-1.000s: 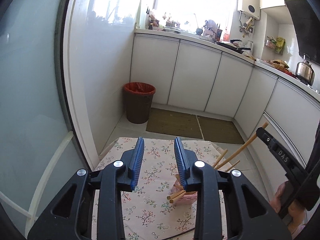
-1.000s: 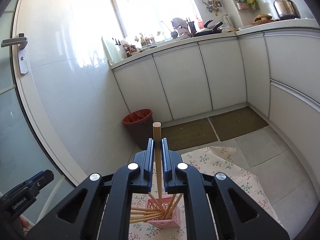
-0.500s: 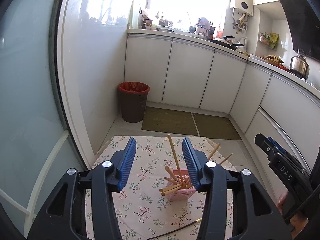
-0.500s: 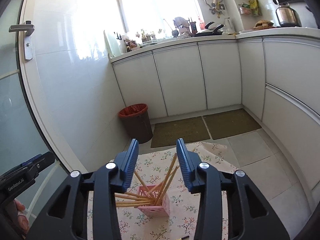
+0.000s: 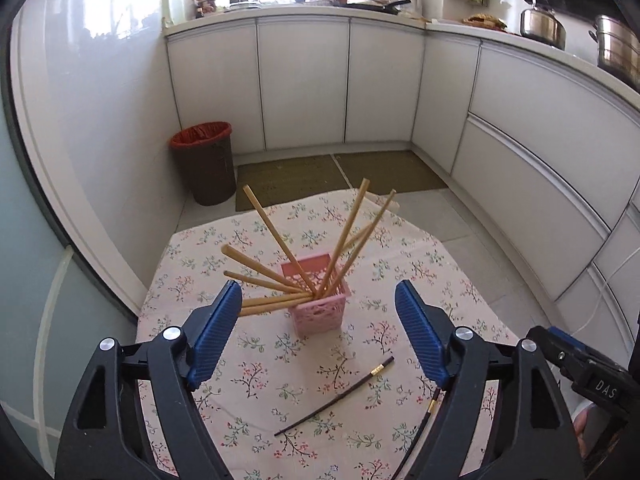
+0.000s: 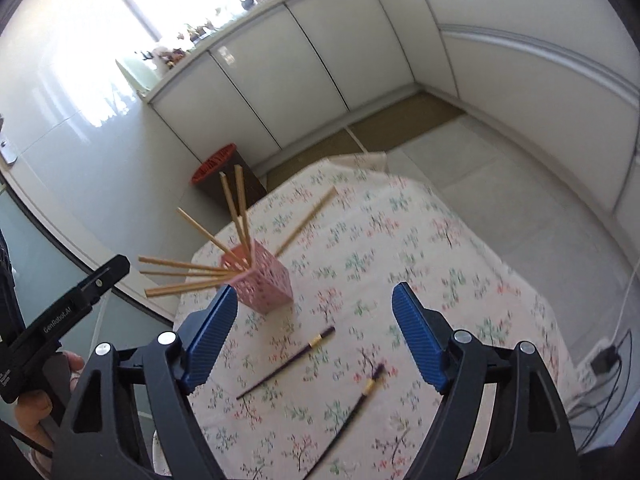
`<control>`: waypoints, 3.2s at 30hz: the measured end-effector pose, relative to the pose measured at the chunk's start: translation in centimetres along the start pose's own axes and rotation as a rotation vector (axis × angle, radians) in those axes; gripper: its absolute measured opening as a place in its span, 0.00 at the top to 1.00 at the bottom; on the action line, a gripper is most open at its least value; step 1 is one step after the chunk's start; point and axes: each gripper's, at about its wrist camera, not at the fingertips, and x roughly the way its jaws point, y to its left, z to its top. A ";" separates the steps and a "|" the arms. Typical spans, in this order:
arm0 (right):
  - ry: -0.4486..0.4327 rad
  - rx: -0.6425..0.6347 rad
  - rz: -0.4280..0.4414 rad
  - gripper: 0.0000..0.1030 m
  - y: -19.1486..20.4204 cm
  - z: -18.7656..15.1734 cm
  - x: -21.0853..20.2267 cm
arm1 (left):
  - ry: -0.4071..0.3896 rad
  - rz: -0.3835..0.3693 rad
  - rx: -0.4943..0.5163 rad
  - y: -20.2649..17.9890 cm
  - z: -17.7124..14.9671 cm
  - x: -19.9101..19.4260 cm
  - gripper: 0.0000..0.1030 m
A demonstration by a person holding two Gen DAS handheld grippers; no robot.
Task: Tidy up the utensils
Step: 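Raise both open tools away from the pink cup, then lower the right tool onto a wooden chopstick on the cloth and lift it upright, then carry the upright wooden chopstick over the pink cup with the right tool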
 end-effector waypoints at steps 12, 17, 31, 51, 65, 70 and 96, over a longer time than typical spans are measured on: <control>0.253 0.384 -0.003 0.24 -5.4 5.5 9.5 | 0.083 -0.041 0.054 -1.4 -1.6 2.3 0.26; 0.353 0.438 0.008 0.25 -2.8 12.1 19.7 | 0.021 -0.062 -0.011 0.8 -2.1 0.9 0.21; 0.414 0.363 -0.227 0.55 0.3 16.7 36.7 | 0.007 -0.047 -0.112 4.9 -1.5 2.4 0.21; -0.038 0.269 0.096 0.92 -3.5 19.1 20.0 | -0.032 -0.060 -0.127 4.7 -1.5 0.2 0.21; -0.269 -0.124 0.205 0.92 5.4 16.7 1.5 | -0.087 -0.059 -0.159 5.6 -1.3 -2.3 0.21; -0.280 -0.153 0.270 0.92 7.7 16.5 -2.9 | -0.098 -0.044 -0.185 6.5 -1.5 -2.9 0.21; -0.154 -0.359 0.258 0.88 14.5 11.0 6.5 | -0.084 -0.015 -0.230 8.1 -1.4 -3.1 0.20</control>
